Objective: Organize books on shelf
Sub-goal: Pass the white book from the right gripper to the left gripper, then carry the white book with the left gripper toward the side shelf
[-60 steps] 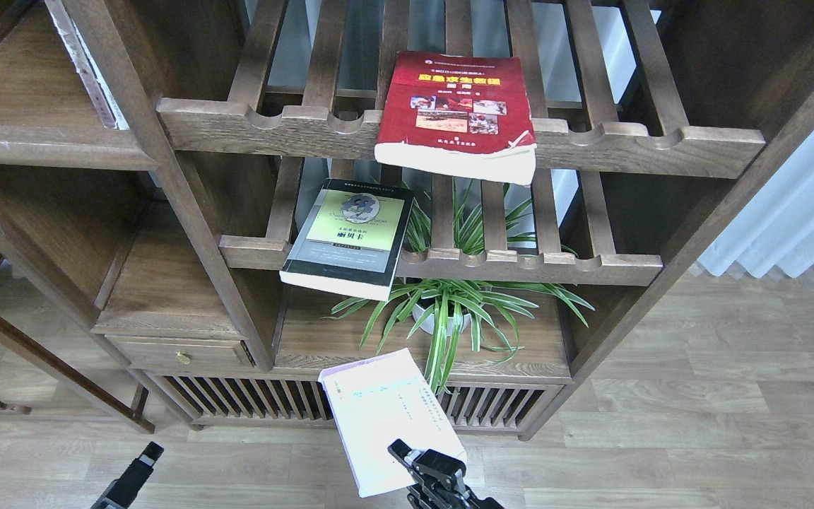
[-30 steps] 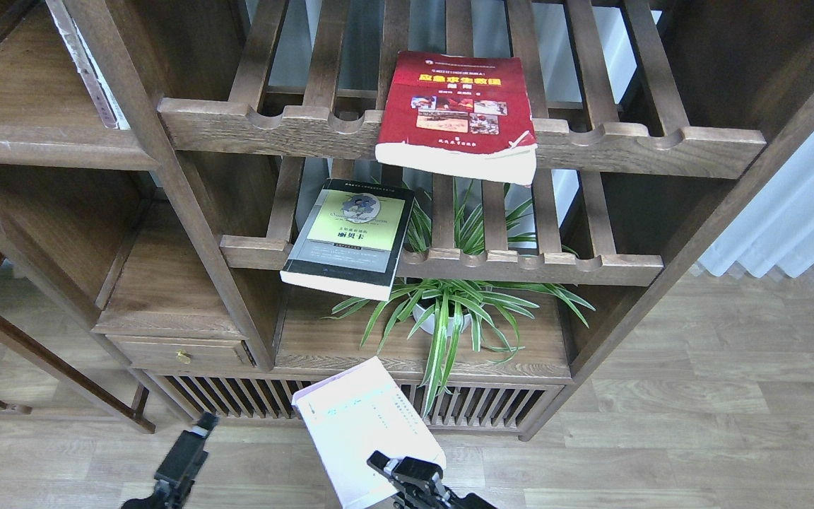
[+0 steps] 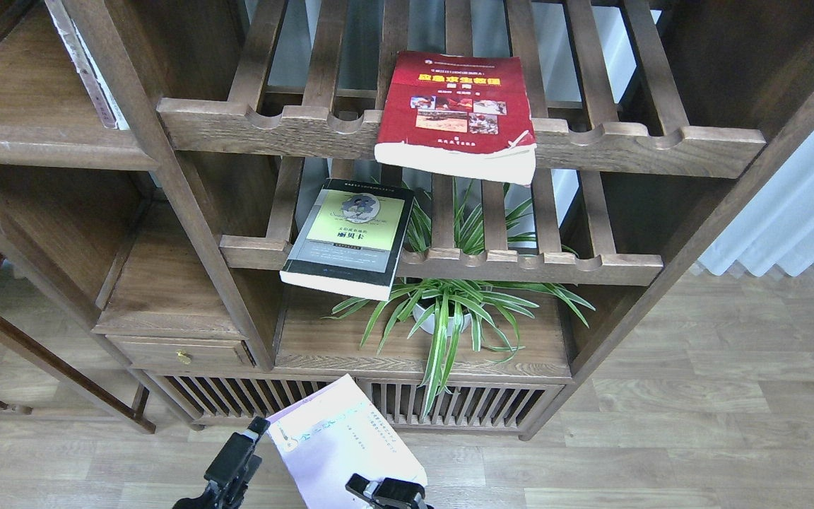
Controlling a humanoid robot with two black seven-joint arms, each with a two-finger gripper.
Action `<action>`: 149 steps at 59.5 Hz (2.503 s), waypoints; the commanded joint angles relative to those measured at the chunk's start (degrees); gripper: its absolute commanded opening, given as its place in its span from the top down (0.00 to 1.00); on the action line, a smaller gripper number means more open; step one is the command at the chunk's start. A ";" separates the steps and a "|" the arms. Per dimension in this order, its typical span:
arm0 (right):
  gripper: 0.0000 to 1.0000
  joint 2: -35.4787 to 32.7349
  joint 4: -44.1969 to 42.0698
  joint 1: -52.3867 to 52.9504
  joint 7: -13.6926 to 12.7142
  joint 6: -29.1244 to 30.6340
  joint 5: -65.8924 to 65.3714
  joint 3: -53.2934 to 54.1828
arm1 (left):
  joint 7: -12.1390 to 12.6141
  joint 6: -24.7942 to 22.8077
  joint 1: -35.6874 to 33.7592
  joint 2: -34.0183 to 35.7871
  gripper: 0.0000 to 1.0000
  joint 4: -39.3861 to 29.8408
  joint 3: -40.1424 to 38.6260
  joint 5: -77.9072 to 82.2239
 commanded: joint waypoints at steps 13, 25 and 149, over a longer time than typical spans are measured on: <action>0.96 0.00 0.11 -0.18 0.00 0.00 -0.22 -0.83 | 0.07 0.00 -1.60 -2.01 0.08 1.01 3.23 -2.65; 0.96 0.00 0.11 -0.35 0.00 0.00 -0.30 -0.83 | 0.16 0.00 -2.92 -1.75 0.18 1.01 5.34 -2.91; 0.01 0.00 -4.55 -0.09 0.35 0.00 -6.10 -0.48 | 3.15 0.00 15.01 38.76 0.94 -17.80 -35.24 -1.24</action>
